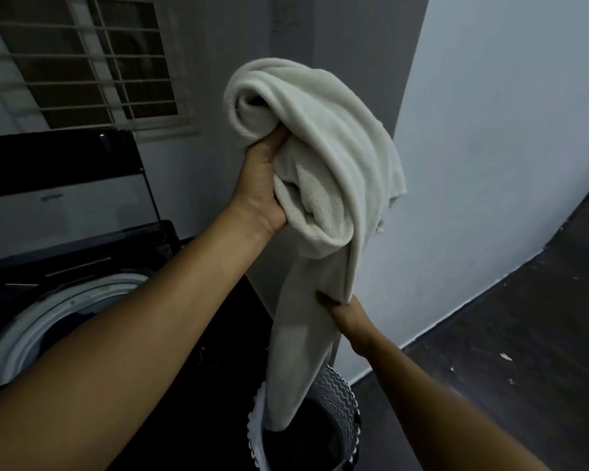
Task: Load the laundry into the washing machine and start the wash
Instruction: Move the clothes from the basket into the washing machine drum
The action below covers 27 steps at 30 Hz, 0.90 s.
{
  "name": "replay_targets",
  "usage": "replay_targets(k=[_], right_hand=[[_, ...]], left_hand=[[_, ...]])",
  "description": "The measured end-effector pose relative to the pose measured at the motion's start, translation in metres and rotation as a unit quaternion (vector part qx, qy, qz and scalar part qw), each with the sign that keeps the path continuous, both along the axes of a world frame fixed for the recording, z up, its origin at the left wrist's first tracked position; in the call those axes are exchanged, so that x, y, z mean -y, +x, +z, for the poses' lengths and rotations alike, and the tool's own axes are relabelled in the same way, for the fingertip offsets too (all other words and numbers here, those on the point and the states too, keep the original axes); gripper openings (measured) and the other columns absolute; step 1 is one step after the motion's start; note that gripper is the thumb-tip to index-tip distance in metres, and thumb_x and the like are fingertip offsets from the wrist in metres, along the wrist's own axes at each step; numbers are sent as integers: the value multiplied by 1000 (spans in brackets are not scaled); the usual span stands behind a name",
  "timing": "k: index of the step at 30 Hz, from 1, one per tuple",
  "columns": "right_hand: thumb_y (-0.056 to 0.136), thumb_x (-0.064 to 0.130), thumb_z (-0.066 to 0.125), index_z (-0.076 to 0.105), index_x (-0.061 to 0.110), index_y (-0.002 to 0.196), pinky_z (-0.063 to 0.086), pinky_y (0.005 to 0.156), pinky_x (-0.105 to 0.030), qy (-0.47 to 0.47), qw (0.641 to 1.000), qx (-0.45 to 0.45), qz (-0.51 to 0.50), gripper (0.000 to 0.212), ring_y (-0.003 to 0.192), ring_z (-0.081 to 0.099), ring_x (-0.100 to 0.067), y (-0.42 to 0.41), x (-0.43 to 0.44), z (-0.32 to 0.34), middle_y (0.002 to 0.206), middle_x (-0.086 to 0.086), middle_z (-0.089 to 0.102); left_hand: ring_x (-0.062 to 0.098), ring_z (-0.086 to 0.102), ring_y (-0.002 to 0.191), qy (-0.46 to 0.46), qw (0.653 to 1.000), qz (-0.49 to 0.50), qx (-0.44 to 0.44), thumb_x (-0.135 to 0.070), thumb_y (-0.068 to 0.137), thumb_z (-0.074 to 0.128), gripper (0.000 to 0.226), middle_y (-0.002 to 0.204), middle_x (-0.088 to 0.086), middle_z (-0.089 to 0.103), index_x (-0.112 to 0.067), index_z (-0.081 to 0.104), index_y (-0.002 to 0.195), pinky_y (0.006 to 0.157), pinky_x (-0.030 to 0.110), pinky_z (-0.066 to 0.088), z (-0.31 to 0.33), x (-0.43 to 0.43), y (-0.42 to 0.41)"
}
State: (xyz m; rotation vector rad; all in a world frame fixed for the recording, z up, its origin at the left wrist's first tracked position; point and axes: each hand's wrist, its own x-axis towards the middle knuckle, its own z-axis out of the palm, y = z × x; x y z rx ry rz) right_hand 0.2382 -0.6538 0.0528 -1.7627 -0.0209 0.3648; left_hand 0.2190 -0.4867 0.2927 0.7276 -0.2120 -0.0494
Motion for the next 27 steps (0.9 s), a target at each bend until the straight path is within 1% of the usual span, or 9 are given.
replay_targets(k=[4, 7, 10, 11, 13, 16, 21, 24, 27], right_hand=[[104, 38, 52, 61, 27, 121, 56, 73, -41, 166, 980, -64, -88, 22, 89, 67, -19, 5, 1, 40, 102, 2, 71], [106, 38, 43, 68, 22, 110, 53, 59, -36, 259, 959, -41, -106, 30, 72, 61, -18, 16, 11, 68, 89, -2, 71], [105, 45, 44, 66, 14, 119, 50, 50, -28, 299, 950, -5, -85, 40, 63, 63, -15, 29, 15, 103, 82, -3, 71], [105, 46, 45, 65, 13, 121, 53, 53, -30, 314, 947, -1, -72, 42, 68, 68, -16, 32, 13, 115, 87, -4, 74], [104, 45, 48, 65, 13, 126, 60, 72, -39, 332, 941, 3, -66, 42, 94, 73, -23, 36, 5, 134, 108, -7, 77], [104, 43, 48, 63, 12, 133, 56, 98, -46, 343, 938, 21, -41, 45, 118, 65, -31, 38, -15, 157, 125, -12, 71], [104, 46, 45, 68, 14, 124, 59, 83, -41, 346, 938, 34, 13, 44, 101, 71, -24, 30, -61, 196, 113, -9, 76], [105, 47, 41, 67, 16, 124, 58, 83, -42, 336, 939, 55, 39, 44, 106, 69, -26, 28, -99, 216, 116, -10, 74], [106, 44, 40, 69, 16, 116, 58, 87, -45, 349, 932, 65, 73, 42, 107, 67, -27, 20, -145, 235, 112, -10, 74]], left_hand=[[30, 61, 116, 5, 998, 68, -1, -35, 102, 47, 33, 118, 13, 67, -11, 63, 119, 106, 47, 47, -5, -33, -3], [23, 70, 100, 49, 992, 111, -11, -31, 100, 48, 30, 103, 9, 73, -14, 73, 102, 92, 38, 55, -31, -62, -7], [22, 71, 94, 92, 987, 124, -51, -28, 92, 55, 25, 97, 8, 73, -16, 77, 92, 81, 33, 59, -69, -85, -9], [24, 69, 98, 102, 985, 121, -72, -28, 93, 57, 23, 100, 9, 71, -15, 74, 98, 81, 34, 58, -82, -91, -8], [27, 67, 103, 108, 981, 117, -110, -31, 97, 57, 24, 104, 11, 71, -13, 69, 107, 81, 36, 58, -103, -101, -9], [26, 69, 105, 105, 981, 109, -122, -36, 98, 56, 32, 106, 12, 72, -10, 67, 113, 83, 34, 58, -115, -113, -11], [23, 69, 103, 114, 974, 149, -124, -41, 98, 56, 36, 103, 8, 75, -11, 67, 116, 82, 34, 58, -108, -147, -24], [21, 67, 113, 108, 976, 157, -102, -41, 98, 55, 42, 117, 11, 70, -9, 65, 123, 90, 31, 56, -99, -180, -35], [22, 68, 107, 117, 973, 177, -93, -43, 99, 54, 42, 111, 12, 70, -8, 66, 120, 87, 31, 57, -88, -216, -50]])
